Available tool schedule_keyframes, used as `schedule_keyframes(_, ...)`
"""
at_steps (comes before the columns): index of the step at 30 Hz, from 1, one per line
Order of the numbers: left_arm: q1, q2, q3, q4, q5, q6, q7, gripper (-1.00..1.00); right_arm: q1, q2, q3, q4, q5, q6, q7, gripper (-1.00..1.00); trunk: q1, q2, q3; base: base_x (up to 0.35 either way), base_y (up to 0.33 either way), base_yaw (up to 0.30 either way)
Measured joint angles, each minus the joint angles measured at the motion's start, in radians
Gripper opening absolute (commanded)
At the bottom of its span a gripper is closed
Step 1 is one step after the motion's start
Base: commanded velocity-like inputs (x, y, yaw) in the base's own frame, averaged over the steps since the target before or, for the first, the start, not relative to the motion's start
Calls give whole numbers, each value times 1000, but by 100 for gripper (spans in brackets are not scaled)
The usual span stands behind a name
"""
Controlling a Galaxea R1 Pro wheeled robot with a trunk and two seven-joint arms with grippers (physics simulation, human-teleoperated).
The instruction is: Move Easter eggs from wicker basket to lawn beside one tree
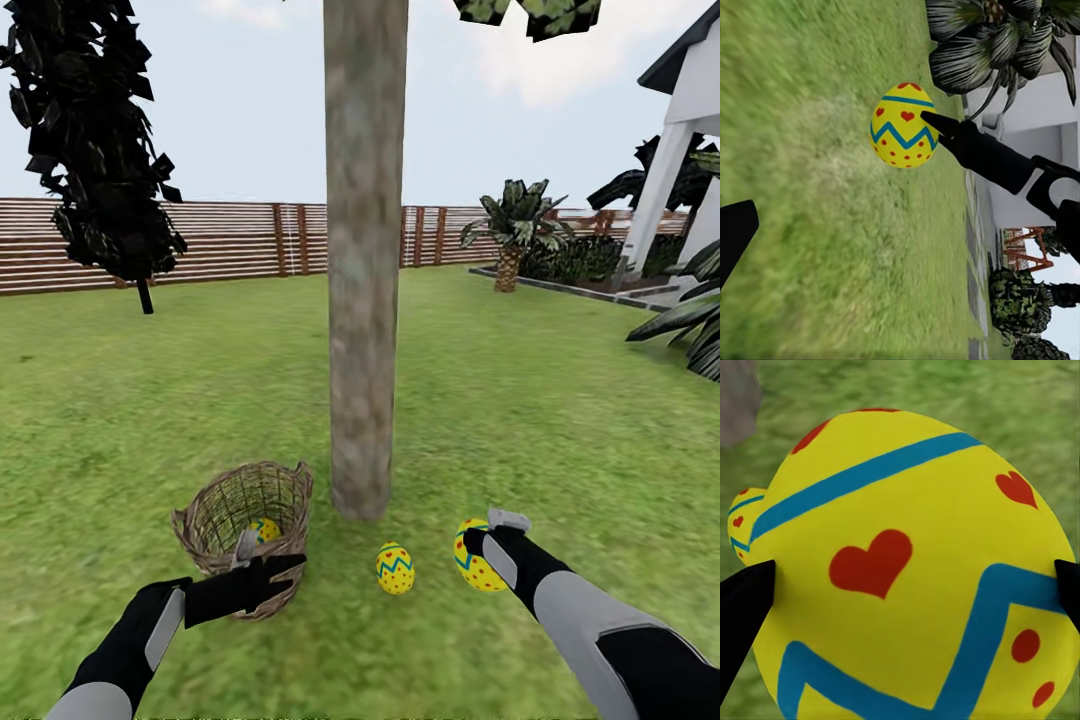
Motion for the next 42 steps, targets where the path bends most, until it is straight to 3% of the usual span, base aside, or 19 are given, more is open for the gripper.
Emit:
schedule_keyframes(9, 0, -2, -2, 0, 0, -1, 0, 100, 14, 4, 0, -1, -1, -29, 3, -100, 0, 0, -14, 0, 0, -41)
schedule_keyframes(21, 0, -2, -2, 0, 0, -1, 0, 100, 26, 4, 0, -3, -2, -50, 6, -100, 0, 0, -19, 43, 0, -257)
schedule_keyframes(27, 0, -2, -2, 0, 0, -1, 0, 100, 26, 5, 0, -2, -2, -50, 6, -100, -1, 0, -19, 271, 0, -279)
schedule_keyframes(32, 0, -2, -1, 6, 1, -74, 0, 100, 26, 6, 0, -2, -4, -50, 6, -100, -1, 0, -19, 338, 0, -279)
schedule_keyframes(42, 0, -2, -1, 40, 2, -79, 0, 100, 26, 6, 0, -2, -5, -50, 6, -100, -1, 0, -19, 340, 0, -279)
